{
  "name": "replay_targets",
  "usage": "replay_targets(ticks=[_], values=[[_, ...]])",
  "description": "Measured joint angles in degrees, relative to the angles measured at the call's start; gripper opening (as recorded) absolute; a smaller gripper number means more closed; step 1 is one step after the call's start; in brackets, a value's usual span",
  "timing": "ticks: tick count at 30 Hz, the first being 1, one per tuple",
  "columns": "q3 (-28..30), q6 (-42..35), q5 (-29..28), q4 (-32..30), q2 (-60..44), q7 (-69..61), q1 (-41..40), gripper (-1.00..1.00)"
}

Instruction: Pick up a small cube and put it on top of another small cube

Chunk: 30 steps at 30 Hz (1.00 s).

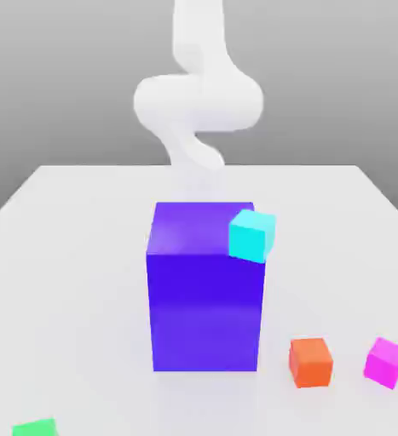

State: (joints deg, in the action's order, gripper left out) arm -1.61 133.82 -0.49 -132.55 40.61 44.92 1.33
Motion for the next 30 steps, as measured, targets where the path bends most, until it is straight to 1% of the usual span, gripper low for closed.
replay_targets(ticks=[11, 19, 26, 30], values=[[-7.8, 9.1, -3.0, -3.4, -23.1, -3.5, 5.8, 0.00], [-12.8, 15.4, -6.8, -5.9, -39.8, -4.8, 11.5, 0.00], [-15.0, 21.0, -10.2, -7.9, -54.5, -5.8, 16.7, 0.00], [-11.8, 26.7, -14.5, -6.7, -62.9, -3.0, 20.1, 0.00]])
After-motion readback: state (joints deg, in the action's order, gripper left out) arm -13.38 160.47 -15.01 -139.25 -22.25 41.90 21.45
